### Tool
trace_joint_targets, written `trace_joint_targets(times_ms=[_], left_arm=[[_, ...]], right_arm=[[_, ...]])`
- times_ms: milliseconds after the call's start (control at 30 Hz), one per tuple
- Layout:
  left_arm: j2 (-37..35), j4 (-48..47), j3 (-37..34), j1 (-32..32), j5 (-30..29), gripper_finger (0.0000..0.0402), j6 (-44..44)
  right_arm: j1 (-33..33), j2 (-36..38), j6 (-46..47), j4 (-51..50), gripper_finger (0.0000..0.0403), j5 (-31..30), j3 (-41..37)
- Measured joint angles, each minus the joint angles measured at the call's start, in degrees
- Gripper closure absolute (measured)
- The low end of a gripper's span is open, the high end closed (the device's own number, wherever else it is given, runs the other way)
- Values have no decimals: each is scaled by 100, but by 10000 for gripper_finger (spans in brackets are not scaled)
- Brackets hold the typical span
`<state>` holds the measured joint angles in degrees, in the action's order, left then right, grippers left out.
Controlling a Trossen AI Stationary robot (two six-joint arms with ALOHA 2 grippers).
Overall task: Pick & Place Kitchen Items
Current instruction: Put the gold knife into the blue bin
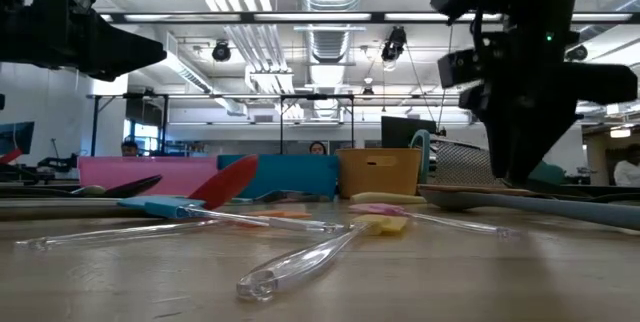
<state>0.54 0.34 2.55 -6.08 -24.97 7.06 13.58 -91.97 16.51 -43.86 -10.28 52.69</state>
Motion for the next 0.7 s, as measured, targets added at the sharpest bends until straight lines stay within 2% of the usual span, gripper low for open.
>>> trace_joint_targets(times_ms=[167, 367, 533, 700], left_arm=[[0, -1, 0, 0, 0, 211, -1], [0, -2, 0, 1, 0, 211, -1], [0, -2, 0, 1, 0, 211, -1], [0, -2, 0, 2, 0, 211, -1]], right_arm=[[0, -262, -17, -6, 246, -20, 0], [-2, -415, -46, 12, 266, -23, 0], [-2, -458, -66, 21, 299, -24, 0], [-2, -435, -67, 33, 350, -24, -17]])
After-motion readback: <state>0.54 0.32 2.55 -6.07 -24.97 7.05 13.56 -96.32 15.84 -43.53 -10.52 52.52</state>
